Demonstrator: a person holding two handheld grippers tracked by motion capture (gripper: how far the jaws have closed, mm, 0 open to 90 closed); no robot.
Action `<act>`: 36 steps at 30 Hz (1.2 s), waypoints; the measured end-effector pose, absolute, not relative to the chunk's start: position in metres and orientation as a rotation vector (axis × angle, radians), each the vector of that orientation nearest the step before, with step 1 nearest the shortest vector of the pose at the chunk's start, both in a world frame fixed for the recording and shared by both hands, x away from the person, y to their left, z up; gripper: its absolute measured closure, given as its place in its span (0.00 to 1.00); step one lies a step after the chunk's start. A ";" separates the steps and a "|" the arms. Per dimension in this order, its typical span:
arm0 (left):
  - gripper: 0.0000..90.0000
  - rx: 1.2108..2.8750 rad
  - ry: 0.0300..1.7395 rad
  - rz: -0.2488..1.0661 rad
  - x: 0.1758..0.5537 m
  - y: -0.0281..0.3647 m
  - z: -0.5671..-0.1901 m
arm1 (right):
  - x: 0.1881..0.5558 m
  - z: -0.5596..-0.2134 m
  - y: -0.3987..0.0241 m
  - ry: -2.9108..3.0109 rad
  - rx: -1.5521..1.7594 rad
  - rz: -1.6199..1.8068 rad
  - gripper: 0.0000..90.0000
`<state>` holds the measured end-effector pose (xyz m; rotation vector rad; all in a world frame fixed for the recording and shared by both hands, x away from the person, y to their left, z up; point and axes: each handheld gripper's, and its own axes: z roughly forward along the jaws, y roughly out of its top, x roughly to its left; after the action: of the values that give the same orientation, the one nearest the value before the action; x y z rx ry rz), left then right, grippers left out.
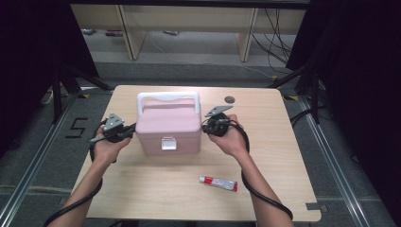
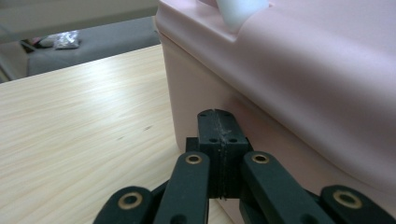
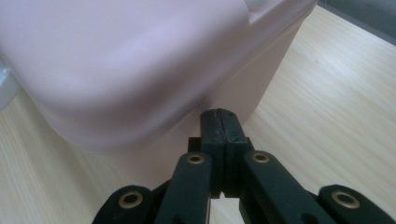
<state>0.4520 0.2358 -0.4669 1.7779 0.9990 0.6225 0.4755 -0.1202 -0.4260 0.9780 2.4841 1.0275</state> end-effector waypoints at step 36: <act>1.00 1.920 0.783 0.484 0.443 0.099 -0.468 | 0.418 -0.419 -0.259 2.361 1.172 0.835 1.00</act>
<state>0.4427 0.0992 -0.4678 1.9198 0.7826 0.4839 0.4181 -0.2594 -0.4194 1.1724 2.3610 0.8347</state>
